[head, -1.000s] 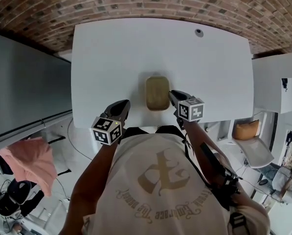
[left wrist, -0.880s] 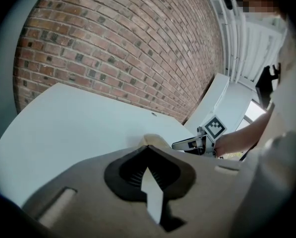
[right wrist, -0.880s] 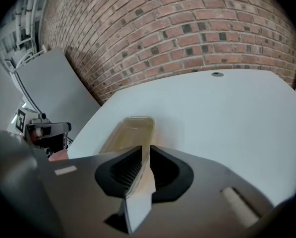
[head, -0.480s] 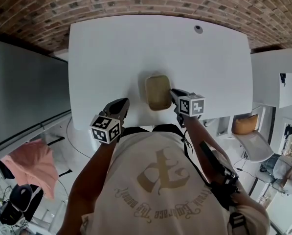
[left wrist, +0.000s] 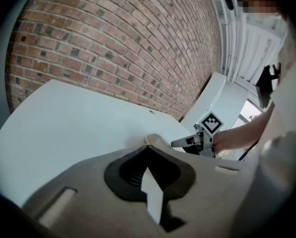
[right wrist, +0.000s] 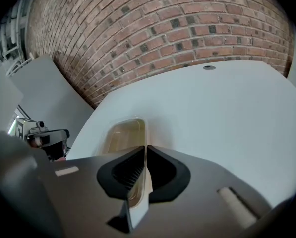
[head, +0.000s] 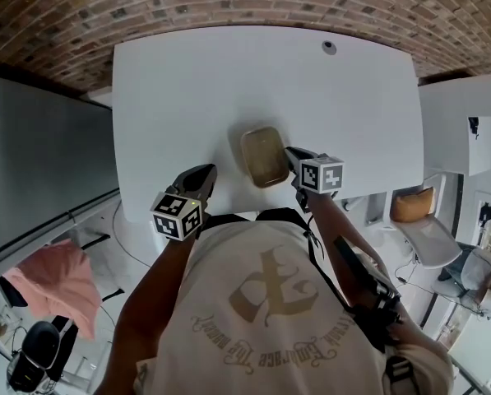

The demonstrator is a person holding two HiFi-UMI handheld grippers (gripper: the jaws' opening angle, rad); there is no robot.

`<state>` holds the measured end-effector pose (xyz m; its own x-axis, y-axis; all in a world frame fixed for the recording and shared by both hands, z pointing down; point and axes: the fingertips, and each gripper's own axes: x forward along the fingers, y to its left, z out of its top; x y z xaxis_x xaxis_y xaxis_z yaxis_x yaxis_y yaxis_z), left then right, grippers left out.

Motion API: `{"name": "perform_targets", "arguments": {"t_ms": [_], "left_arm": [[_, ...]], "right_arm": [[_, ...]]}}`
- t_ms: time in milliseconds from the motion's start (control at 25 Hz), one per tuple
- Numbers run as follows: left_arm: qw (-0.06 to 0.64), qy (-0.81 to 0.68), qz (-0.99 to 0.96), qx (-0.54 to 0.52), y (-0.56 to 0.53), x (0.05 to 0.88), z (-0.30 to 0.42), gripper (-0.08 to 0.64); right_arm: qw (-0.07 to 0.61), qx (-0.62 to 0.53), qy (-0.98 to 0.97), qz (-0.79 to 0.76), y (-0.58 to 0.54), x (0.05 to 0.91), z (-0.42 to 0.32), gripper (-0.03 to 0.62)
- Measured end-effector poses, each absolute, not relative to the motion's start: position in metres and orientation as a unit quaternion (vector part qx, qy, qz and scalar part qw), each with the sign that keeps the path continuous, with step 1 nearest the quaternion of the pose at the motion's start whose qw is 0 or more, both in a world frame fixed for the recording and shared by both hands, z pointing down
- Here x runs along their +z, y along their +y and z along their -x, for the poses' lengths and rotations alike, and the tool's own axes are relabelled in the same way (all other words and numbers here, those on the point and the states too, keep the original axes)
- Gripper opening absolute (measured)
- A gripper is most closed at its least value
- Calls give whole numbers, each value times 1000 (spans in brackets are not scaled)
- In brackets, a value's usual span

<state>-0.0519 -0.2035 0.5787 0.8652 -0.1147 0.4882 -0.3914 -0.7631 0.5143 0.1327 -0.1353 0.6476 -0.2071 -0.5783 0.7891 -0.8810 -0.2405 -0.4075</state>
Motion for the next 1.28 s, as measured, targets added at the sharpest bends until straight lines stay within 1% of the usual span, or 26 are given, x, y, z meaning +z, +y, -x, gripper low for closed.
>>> {"name": "perform_targets", "arguments": {"t_ms": [600,1280], "left_arm": [[307,-121,-918,218,-197,575,53,3],[284,-88,-929,220,-172,569,58,3]], "right_arm": [[135,487,-599,-621,-134,629,-137,25],[82,468,-585,-657,-95,604,-137,25]]}}
